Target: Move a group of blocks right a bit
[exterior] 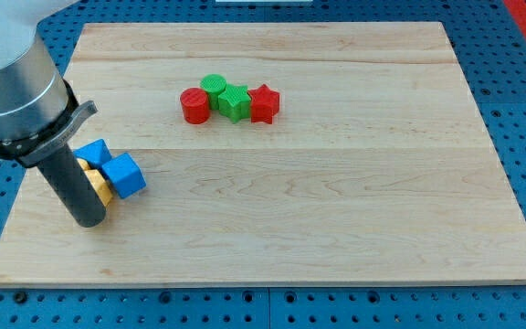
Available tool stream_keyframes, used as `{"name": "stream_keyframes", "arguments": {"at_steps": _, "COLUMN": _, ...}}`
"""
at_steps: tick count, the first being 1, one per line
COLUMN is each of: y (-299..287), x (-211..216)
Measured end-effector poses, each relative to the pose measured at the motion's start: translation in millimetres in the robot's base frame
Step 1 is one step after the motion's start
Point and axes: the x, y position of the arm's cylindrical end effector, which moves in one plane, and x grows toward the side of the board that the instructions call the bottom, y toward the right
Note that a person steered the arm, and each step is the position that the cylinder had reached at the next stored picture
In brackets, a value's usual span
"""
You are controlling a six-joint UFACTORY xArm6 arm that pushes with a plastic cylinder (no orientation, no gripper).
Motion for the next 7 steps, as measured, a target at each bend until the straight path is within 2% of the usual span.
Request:
{"name": "stream_keyframes", "arguments": {"at_steps": 2, "y": -1, "x": -13}}
{"name": "stream_keyframes", "arguments": {"at_steps": 3, "y": -2, "x": 4}}
{"name": "stream_keyframes", "arguments": {"at_steps": 4, "y": -34, "x": 22}}
{"name": "stream_keyframes", "arguments": {"at_steps": 5, "y": -64, "x": 5}}
{"name": "stream_keyframes", "arguments": {"at_steps": 7, "y": -73, "x": -44}}
